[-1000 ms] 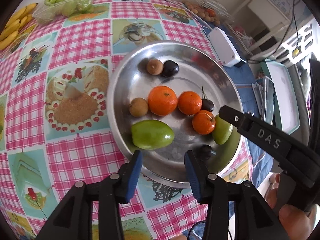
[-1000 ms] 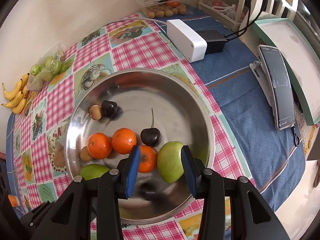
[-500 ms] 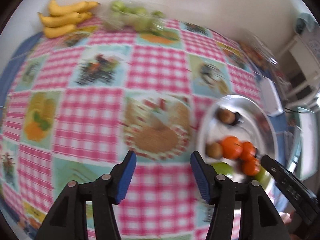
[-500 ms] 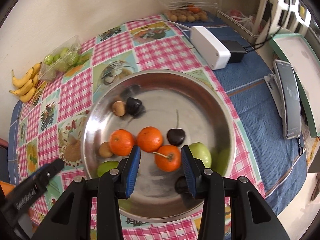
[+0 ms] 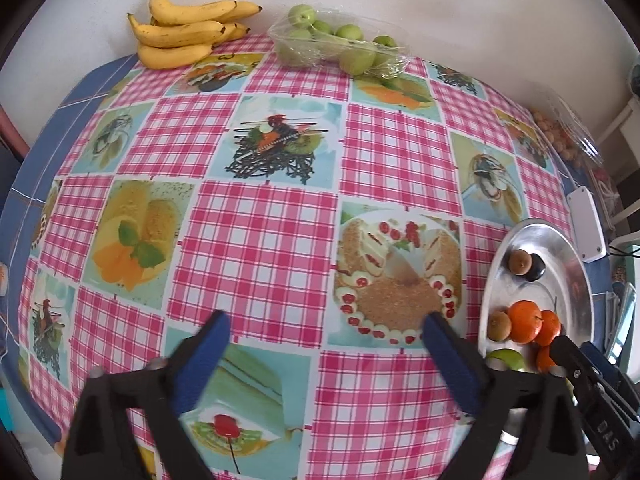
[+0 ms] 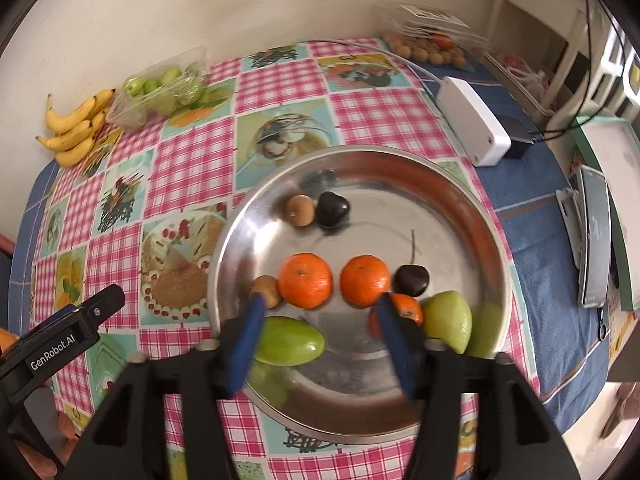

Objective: Organize fruits

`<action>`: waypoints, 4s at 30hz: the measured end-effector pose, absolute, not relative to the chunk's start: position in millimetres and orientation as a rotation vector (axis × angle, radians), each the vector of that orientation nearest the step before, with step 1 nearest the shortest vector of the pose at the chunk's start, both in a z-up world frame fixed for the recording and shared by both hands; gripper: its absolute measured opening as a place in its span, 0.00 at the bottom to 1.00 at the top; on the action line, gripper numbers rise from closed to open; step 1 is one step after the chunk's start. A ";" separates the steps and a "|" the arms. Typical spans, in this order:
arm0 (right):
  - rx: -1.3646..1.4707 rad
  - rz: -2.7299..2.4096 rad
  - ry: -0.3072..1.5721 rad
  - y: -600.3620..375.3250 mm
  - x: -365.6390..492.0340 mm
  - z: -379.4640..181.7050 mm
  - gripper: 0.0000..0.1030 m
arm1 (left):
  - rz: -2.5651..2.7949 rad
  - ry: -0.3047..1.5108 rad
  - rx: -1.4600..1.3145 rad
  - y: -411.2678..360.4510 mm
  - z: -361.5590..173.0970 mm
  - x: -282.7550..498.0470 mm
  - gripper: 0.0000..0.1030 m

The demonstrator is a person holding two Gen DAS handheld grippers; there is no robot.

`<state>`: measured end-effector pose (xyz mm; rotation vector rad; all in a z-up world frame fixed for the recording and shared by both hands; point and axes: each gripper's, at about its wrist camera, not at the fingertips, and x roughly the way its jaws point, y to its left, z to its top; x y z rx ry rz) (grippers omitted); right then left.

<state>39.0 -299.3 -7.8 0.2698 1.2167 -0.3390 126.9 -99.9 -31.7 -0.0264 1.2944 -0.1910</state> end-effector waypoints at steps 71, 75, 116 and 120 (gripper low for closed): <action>0.192 -0.337 1.102 -229.8 -47.1 4.8 0.95 | -0.094 1.129 0.128 -26.1 18.2 22.3 1.00; 0.193 -0.338 1.111 -229.7 -46.5 2.8 0.95 | -0.087 1.146 0.133 -25.5 14.1 23.1 1.00; 0.201 -0.342 1.135 -230.9 -45.3 -2.2 0.95 | -0.086 1.208 0.122 -25.6 3.3 25.1 1.00; 0.200 -0.340 1.137 -230.7 -45.1 -2.6 0.95 | -0.085 1.214 0.120 -25.4 2.6 25.4 1.00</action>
